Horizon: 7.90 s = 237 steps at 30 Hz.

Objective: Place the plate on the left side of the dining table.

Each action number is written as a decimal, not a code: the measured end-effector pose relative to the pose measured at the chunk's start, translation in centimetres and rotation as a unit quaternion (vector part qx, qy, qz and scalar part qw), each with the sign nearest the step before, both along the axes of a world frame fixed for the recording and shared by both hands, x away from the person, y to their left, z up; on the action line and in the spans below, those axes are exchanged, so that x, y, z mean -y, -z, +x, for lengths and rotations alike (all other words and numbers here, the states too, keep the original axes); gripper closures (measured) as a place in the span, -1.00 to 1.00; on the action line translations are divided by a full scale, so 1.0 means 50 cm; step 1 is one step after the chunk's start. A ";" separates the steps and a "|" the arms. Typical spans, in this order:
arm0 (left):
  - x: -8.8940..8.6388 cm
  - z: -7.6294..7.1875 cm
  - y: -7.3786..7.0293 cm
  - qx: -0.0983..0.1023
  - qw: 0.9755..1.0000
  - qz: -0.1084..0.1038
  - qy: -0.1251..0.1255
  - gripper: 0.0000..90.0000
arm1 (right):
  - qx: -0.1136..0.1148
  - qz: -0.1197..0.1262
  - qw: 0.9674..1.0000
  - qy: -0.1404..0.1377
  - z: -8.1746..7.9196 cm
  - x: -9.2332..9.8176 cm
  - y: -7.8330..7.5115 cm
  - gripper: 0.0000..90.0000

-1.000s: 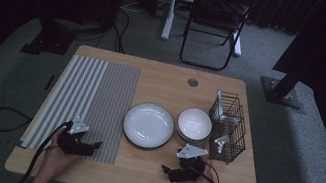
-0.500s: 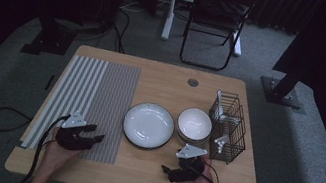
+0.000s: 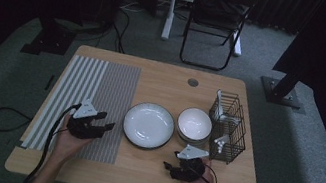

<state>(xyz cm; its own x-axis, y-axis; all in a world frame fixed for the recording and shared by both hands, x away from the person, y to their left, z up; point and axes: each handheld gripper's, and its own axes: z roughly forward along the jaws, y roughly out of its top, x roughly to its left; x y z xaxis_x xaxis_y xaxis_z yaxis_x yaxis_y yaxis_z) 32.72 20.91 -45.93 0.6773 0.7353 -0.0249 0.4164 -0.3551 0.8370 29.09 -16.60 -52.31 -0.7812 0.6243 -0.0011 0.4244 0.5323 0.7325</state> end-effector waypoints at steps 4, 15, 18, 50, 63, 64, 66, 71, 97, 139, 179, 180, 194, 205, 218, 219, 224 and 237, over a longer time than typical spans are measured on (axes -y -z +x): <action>0.029 0.027 -0.005 -0.001 1.000 0.003 0.007 0.09 | 0.004 0.004 1.000 0.005 -0.002 0.001 -0.001 0.24; 0.087 0.080 -0.011 -0.007 1.000 0.026 0.010 0.18 | 0.018 -0.010 1.000 0.009 -0.012 -0.013 -0.004 0.54; 0.094 0.095 -0.009 -0.013 0.999 0.032 0.003 0.23 | 0.030 -0.011 0.999 0.011 -0.013 -0.017 -0.011 0.58; 0.124 0.186 0.036 -0.076 0.996 0.031 -0.033 0.86 | 0.105 0.007 0.993 0.043 0.013 -0.064 -0.059 0.92; 0.102 0.186 0.036 -0.098 0.994 -0.024 -0.039 0.93 | 0.105 0.009 0.993 0.048 0.021 -0.060 -0.053 0.99; 0.098 0.187 0.036 -0.101 0.993 -0.035 -0.040 0.93 | 0.105 0.008 0.993 0.047 0.021 -0.060 -0.053 0.99; 0.091 0.188 0.038 -0.108 0.992 -0.054 -0.038 0.94 | 0.106 0.007 0.993 0.047 0.021 -0.060 -0.052 0.99; 0.073 0.190 0.043 -0.123 0.987 -0.103 -0.031 0.94 | 0.109 0.007 0.993 0.049 0.023 -0.061 -0.052 0.99; 0.063 0.190 0.057 -0.164 0.970 -0.175 -0.025 0.77 | 0.120 0.001 0.991 0.056 0.023 -0.064 -0.042 1.00; 0.039 0.184 0.023 -0.206 0.938 -0.274 -0.056 0.82 | 0.162 -0.002 0.985 0.060 -0.016 -0.054 -0.063 0.93; -0.224 0.169 -0.003 -0.163 0.927 -0.278 -0.195 0.82 | 0.113 -0.016 0.993 0.043 -0.040 -0.050 -0.004 0.87; -0.229 0.170 0.000 -0.163 0.927 -0.275 -0.198 0.82 | 0.113 -0.016 0.993 0.042 -0.040 -0.050 -0.004 0.87; -0.258 0.198 0.048 -0.181 0.919 -0.257 -0.237 0.82 | 0.111 -0.014 0.993 0.042 -0.043 -0.045 -0.004 0.86; -0.266 0.203 0.068 -0.190 0.915 -0.254 -0.248 0.82 | 0.111 -0.014 0.993 0.041 -0.044 -0.044 -0.005 0.86; -0.270 0.205 0.072 -0.165 0.938 -0.149 -0.265 0.88 | 0.102 -0.020 0.994 0.035 -0.043 -0.046 0.000 0.83; -0.271 0.205 0.072 -0.165 0.939 -0.142 -0.265 0.89 | 0.101 -0.020 0.994 0.035 -0.042 -0.047 0.000 0.83; -0.285 0.197 0.075 -0.159 0.939 -0.121 -0.281 0.94 | 0.094 -0.025 0.995 0.030 -0.041 -0.051 0.001 0.79; -0.268 0.164 0.027 -0.105 0.957 -0.104 -0.249 0.87 | 0.080 -0.054 0.995 0.009 -0.030 -0.033 -0.011 0.61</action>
<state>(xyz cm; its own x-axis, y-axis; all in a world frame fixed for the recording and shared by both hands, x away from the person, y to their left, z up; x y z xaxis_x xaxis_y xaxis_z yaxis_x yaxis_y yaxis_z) 40.94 34.33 -47.26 0.2073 0.9303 -0.3025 0.6580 0.0962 0.7468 27.59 -14.94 -51.77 -0.7550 0.6272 -0.1915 0.3173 0.6050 0.7303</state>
